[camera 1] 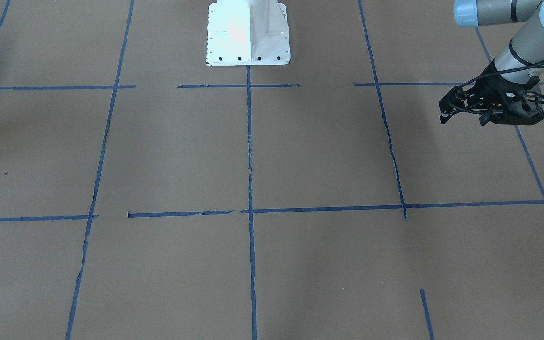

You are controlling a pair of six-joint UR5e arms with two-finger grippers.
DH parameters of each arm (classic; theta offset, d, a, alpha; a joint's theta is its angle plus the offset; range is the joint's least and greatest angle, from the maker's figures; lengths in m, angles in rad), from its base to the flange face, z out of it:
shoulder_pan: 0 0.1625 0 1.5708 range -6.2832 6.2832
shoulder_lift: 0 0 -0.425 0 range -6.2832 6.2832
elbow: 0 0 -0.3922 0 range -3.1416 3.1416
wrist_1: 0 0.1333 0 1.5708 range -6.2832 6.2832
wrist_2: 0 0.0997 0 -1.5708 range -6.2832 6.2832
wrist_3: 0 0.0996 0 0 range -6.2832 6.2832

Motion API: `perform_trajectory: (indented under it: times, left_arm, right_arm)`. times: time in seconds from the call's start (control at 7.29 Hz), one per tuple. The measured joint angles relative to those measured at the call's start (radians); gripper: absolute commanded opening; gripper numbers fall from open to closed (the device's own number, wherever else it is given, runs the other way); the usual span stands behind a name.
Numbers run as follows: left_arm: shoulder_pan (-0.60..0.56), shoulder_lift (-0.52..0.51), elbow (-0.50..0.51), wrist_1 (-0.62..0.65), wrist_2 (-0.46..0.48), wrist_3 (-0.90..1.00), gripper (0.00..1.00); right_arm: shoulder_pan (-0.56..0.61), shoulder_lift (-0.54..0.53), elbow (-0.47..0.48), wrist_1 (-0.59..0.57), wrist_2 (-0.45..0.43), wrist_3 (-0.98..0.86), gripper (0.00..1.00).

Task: Left arm hands cup to right arm to dump lemon

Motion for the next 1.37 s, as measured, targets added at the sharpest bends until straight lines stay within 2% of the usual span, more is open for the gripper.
perform_trajectory:
  times: [0.27,0.69,0.96,1.23,1.37]
  left_arm:
    - [0.004,-0.001,0.002,0.0,-0.001,0.0,1.0]
    - [0.017,-0.009,0.005,0.0,0.0,-0.001,1.0]
    - [0.047,-0.035,0.007,0.001,0.002,-0.001,1.0]
    - [0.095,-0.101,0.014,0.003,0.002,-0.018,1.0]
    - [0.116,-0.15,0.03,0.003,0.001,-0.043,1.0]
  right_arm:
    - [0.064,0.003,0.135,-0.209,0.099,-0.194,0.16]
    - [0.046,0.024,0.32,-0.529,0.145,-0.534,0.18]
    - [-0.025,0.092,0.44,-0.773,0.149,-0.755,0.24]
    - [-0.142,0.232,0.476,-0.959,0.123,-0.997,0.24]
    - [-0.225,0.314,0.477,-1.037,0.074,-1.101,0.24]
